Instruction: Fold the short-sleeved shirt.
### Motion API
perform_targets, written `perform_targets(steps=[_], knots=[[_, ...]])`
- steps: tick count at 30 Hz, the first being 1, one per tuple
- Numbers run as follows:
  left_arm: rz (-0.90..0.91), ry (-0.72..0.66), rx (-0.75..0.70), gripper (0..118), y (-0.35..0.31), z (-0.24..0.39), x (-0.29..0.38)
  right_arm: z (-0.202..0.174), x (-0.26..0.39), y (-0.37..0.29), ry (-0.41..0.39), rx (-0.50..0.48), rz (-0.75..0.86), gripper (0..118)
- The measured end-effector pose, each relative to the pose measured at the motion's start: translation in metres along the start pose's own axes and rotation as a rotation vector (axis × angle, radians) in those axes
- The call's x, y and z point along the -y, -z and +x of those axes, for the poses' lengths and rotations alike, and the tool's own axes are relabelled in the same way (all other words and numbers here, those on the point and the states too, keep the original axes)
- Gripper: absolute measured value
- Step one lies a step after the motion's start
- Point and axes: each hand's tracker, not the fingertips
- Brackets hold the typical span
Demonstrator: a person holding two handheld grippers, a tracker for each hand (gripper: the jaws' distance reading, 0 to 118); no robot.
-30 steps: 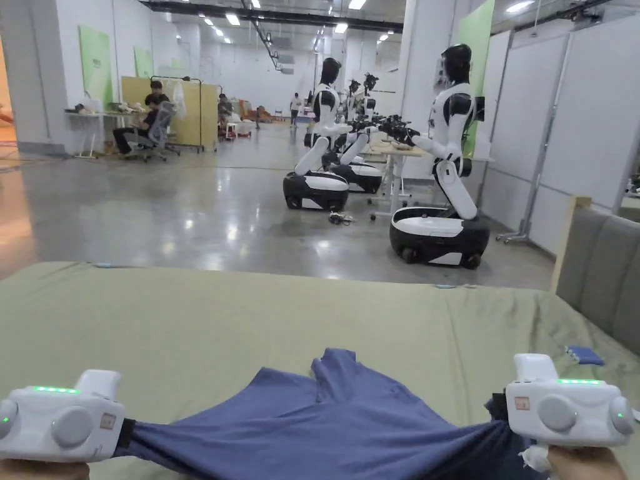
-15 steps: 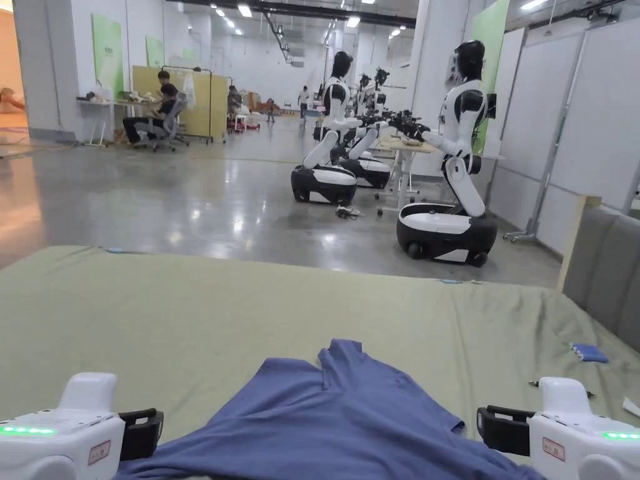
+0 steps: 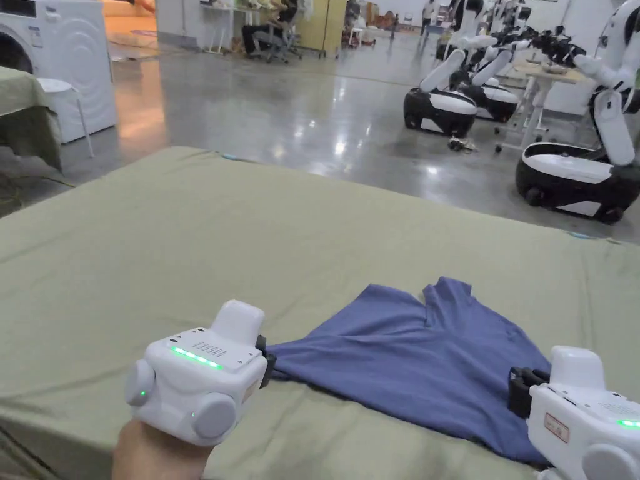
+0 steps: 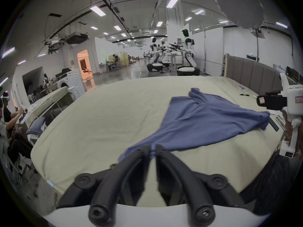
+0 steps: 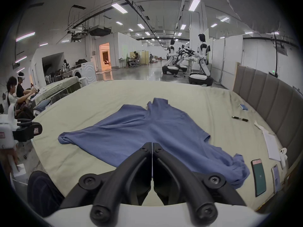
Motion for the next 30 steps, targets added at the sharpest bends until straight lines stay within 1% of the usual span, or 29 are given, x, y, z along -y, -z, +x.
perform_targets(steps=[1,2,3,4,5,7,10,13,17,19,20,21,22,23,24,25,26,28,29,30], knots=[[-0.003,-0.018,-0.01,51,0.004,-0.013,0.002,-0.002,0.0,0.003,0.006,-0.012,-0.004,2],[-0.023,-0.051,-0.029,63,0.011,-0.029,0.005,-0.003,0.001,0.007,0.008,-0.018,-0.01,2],[-0.039,-0.102,-0.048,66,0.014,-0.041,0.008,-0.005,0.002,0.01,0.009,-0.022,-0.014,2],[-0.043,-0.156,-0.084,66,0.019,-0.054,0.012,-0.007,0.002,0.012,0.007,-0.024,-0.017,2],[-0.055,-0.197,-0.09,66,0.026,-0.067,0.015,-0.008,0.002,0.016,0.008,-0.027,-0.025,2],[-0.098,-0.22,-0.06,66,0.037,-0.082,0.018,-0.01,0.002,0.025,0.006,-0.03,-0.041,2],[-0.176,-0.167,-0.048,66,0.064,-0.09,0.02,-0.013,0.0,0.036,0.002,-0.03,-0.065,2],[-0.22,-0.137,-0.007,66,0.08,-0.078,0.016,-0.01,-0.001,0.049,0.002,-0.022,-0.083,2],[-0.263,-0.052,0.066,66,0.114,-0.058,0.012,-0.002,-0.006,0.063,0.013,-0.007,-0.107,2],[-0.294,-0.015,0.066,60,0.122,-0.048,0.009,0.004,-0.009,0.07,0.014,0.007,-0.118,2],[-0.306,-0.006,0.066,49,0.126,-0.045,0.009,0.009,-0.012,0.077,0.013,0.011,-0.126,2],[-0.314,0.002,0.064,14,0.132,-0.043,0.011,0.013,-0.015,0.082,0.006,0.015,-0.134,2],[-0.323,0.026,0.04,5,0.135,-0.04,0.014,0.017,-0.019,0.089,-0.008,0.024,-0.144,2],[-0.332,0.082,-0.02,6,0.146,-0.042,0.019,0.022,-0.024,0.097,-0.028,0.04,-0.153,2],[-0.324,0.048,0.045,5,0.15,-0.042,0.021,0.028,-0.03,0.106,-0.046,0.054,-0.157,2],[-0.332,0.024,0.064,5,0.149,-0.043,0.021,0.035,-0.038,0.118,-0.06,0.07,-0.161,2],[-0.319,0.032,0.052,5,0.145,-0.042,0.02,0.042,-0.046,0.132,-0.067,0.081,-0.165,2],[-0.273,0.027,0.049,5,0.129,-0.045,0.012,0.061,-0.064,0.165,-0.059,0.073,-0.198,3],[-0.235,0.016,0.044,5,0.12,-0.045,0.007,0.07,-0.072,0.184,-0.057,0.1,-0.219,3],[-0.22,0.01,0.05,5,0.113,-0.045,0.003,0.08,-0.08,0.203,-0.059,0.101,-0.217,16]])
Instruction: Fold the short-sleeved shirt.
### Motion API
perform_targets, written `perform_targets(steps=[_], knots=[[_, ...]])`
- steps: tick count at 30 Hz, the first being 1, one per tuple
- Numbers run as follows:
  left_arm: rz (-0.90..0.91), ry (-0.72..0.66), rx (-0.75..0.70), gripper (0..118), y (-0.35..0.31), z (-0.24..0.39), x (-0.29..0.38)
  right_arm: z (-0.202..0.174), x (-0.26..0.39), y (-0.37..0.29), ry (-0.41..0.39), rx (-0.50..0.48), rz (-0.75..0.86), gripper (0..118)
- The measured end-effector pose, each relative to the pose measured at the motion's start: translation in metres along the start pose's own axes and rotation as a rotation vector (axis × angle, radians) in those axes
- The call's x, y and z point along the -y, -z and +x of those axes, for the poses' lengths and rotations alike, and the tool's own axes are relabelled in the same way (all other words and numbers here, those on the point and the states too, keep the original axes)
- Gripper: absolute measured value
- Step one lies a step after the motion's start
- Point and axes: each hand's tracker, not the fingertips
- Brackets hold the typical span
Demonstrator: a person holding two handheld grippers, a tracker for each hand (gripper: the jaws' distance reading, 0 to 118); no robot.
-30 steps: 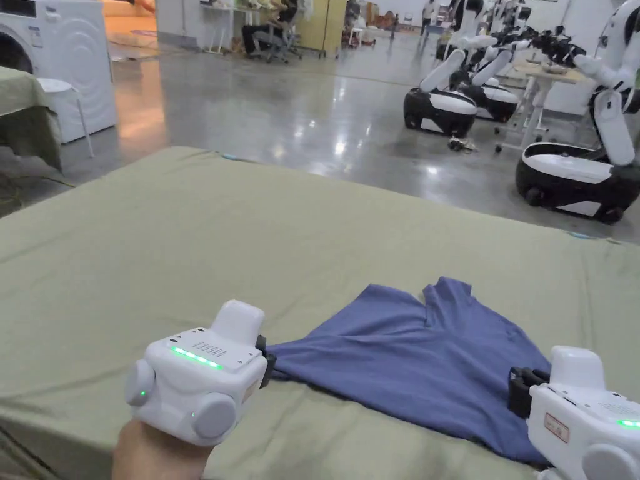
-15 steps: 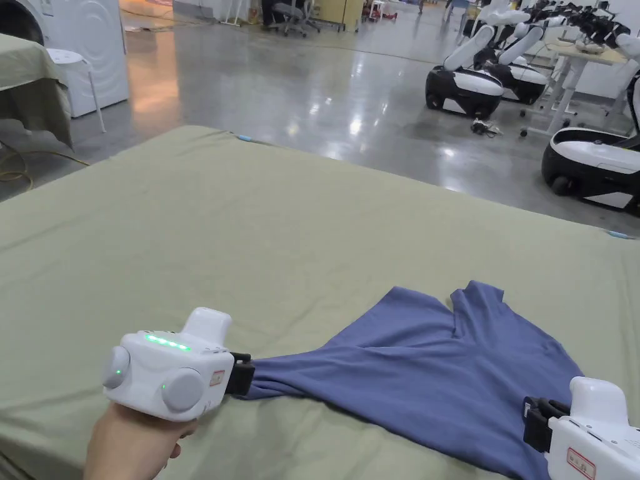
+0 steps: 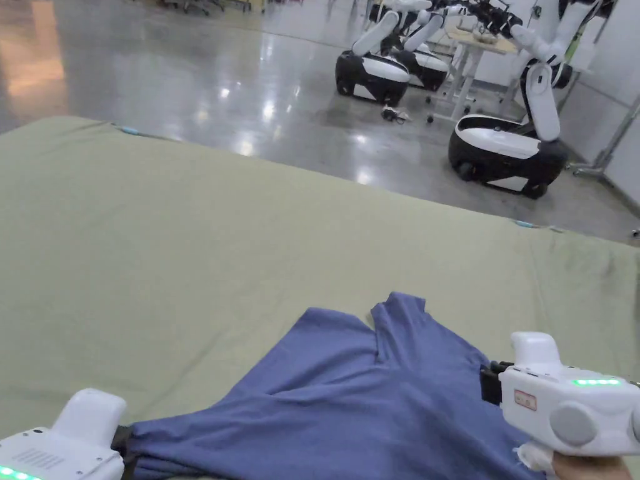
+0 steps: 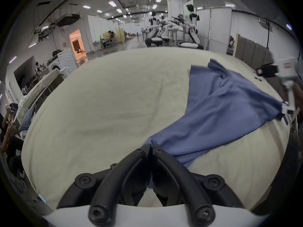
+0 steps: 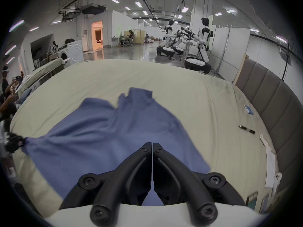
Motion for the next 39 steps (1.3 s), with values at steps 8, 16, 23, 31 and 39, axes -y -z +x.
perform_targets(steps=[8,16,23,31,39], knots=[[0.068,0.005,-0.007,5,-0.041,0.006,-0.029,0.064,-0.038,0.134,0.096,0.066,-0.264,112],[0.068,0.018,-0.015,5,-0.027,0.004,-0.042,0.061,-0.032,0.123,0.108,0.033,-0.217,1],[0.126,0.009,-0.007,5,-0.017,-0.004,-0.076,0.067,-0.075,0.014,0.082,0.019,-0.033,1],[0.306,0.066,-0.056,5,-0.04,0.011,-0.202,0.104,-0.163,-0.128,0.088,0.146,0.232,1],[0.476,0.084,-0.125,4,-0.071,0.026,-0.346,0.14,-0.265,-0.224,0.092,0.223,0.464,1]])
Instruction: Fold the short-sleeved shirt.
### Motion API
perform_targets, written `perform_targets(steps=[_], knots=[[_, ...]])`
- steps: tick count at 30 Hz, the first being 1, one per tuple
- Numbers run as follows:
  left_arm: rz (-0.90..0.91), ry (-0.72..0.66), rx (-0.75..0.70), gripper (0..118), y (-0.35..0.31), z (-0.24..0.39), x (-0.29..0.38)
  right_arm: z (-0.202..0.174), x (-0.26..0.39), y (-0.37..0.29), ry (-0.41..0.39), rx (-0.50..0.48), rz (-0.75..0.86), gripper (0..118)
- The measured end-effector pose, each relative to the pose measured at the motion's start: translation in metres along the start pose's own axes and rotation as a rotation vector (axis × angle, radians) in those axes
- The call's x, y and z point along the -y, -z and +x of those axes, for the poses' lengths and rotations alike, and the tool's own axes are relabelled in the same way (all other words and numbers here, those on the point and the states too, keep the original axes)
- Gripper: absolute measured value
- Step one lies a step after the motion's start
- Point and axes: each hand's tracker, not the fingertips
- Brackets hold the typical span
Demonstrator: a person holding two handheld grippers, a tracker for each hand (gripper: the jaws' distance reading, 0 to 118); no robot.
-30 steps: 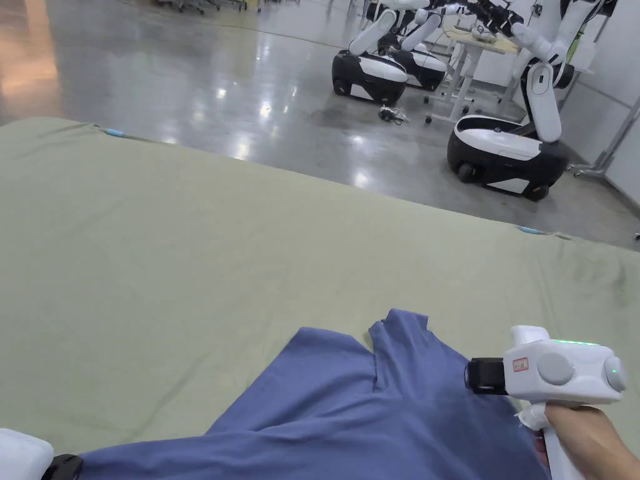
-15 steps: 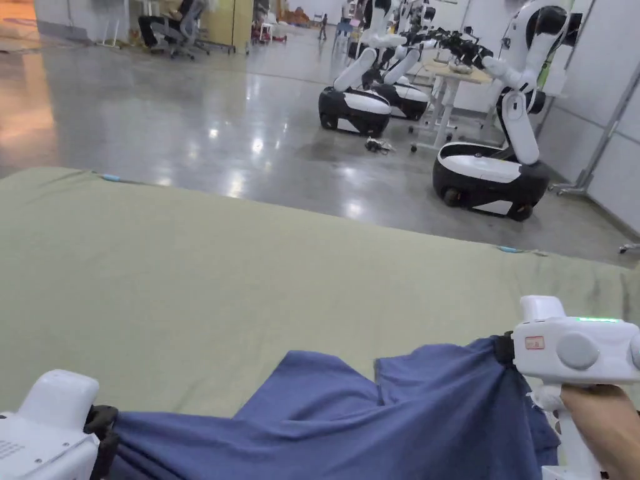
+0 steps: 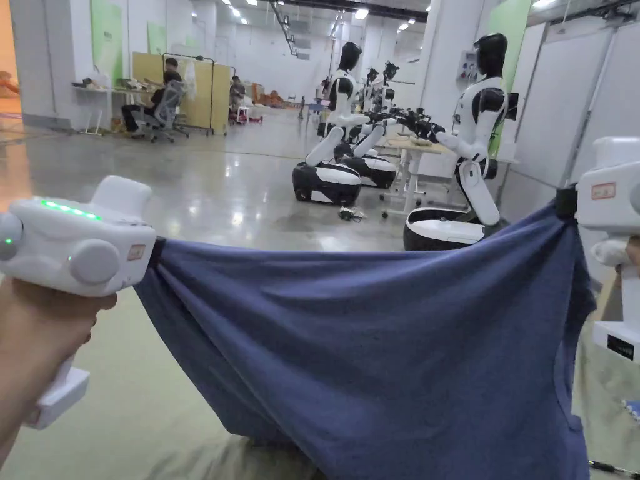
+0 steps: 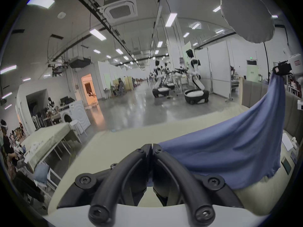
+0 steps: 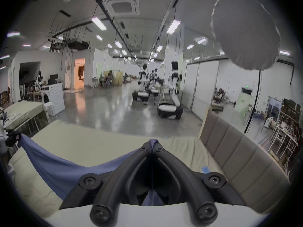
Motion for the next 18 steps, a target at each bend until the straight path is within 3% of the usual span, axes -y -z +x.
perform_targets(steps=[7,10,18], knots=[[0.148,-0.132,-0.063,4,0.031,-0.015,-0.094,0.016,-0.08,-0.003,-0.008,0.045,0.165,1],[0.168,-0.1,-0.078,4,0.042,-0.016,-0.117,0.02,-0.096,-0.001,0.014,0.048,0.205,1],[0.076,-0.011,-0.131,4,0.094,0.007,-0.089,0.018,-0.04,0.055,0.008,0.05,0.127,1]])
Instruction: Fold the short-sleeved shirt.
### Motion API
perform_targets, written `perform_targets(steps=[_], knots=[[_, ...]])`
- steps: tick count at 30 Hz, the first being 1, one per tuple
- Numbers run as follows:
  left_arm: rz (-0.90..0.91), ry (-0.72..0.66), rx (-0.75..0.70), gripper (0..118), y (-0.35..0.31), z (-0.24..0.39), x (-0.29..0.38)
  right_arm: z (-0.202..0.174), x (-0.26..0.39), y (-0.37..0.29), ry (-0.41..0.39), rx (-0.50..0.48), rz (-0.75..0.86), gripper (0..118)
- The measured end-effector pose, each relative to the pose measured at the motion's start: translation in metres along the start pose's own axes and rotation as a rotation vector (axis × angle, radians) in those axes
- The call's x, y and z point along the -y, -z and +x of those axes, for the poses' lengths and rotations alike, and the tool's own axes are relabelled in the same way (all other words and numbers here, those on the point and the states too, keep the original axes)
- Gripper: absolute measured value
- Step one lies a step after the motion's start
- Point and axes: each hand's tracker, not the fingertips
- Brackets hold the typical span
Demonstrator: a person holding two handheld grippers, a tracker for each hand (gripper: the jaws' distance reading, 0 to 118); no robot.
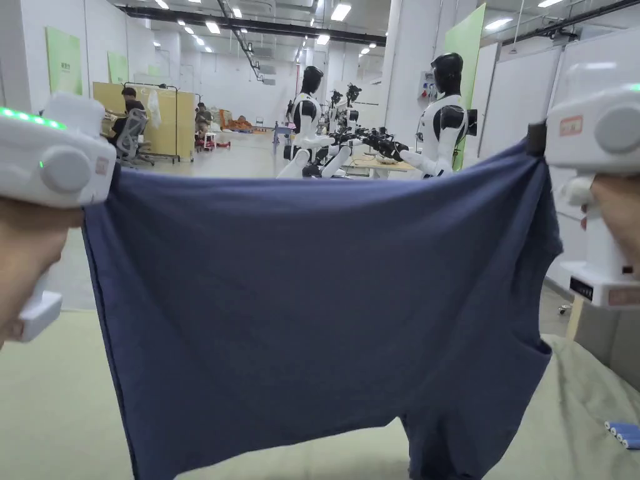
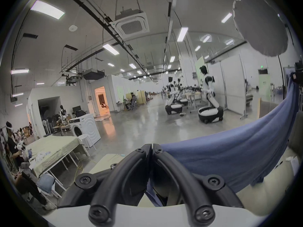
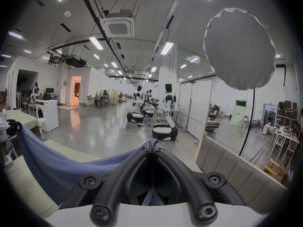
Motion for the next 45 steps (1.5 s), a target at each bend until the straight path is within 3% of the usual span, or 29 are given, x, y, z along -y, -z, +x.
perform_targets(steps=[7,17,26,31,34,35,36,37,38,39,45], knots=[[-0.077,-0.013,0.037,4,0.01,0.017,0.06,0.004,0.051,0.01,0.03,0.005,-0.079,1],[-0.145,0.0,0.137,4,-0.117,0.016,0.101,0.013,0.102,-0.108,0.019,-0.018,-0.156,1],[-0.39,0.067,0.211,4,-0.263,0.02,0.273,0.012,0.289,-0.237,-0.003,-0.087,-0.418,1],[-0.576,0.005,0.24,4,-0.294,0.021,0.368,0.008,0.406,-0.273,0.031,-0.093,-0.62,1],[-0.582,-0.004,0.245,8,-0.302,0.025,0.389,0.006,0.439,-0.28,0.055,-0.085,-0.646,1],[-0.572,0.0,0.241,21,-0.303,0.024,0.393,0.007,0.444,-0.282,0.07,-0.091,-0.64,4],[-0.501,-0.017,0.284,56,-0.306,0.02,0.391,0.009,0.445,-0.284,0.075,-0.088,-0.628,25],[-0.43,-0.006,0.275,69,-0.312,0.018,0.39,0.009,0.442,-0.289,0.084,-0.091,-0.618,56],[-0.39,0.009,0.266,70,-0.322,0.018,0.387,0.011,0.439,-0.292,0.094,-0.107,-0.618,91],[-0.371,0.001,0.242,70,-0.333,0.016,0.382,0.011,0.435,-0.297,0.097,-0.116,-0.618,115],[-0.392,-0.118,0.203,69,-0.384,-0.001,0.384,-0.015,0.414,-0.347,0.103,-0.217,-0.513,115]])
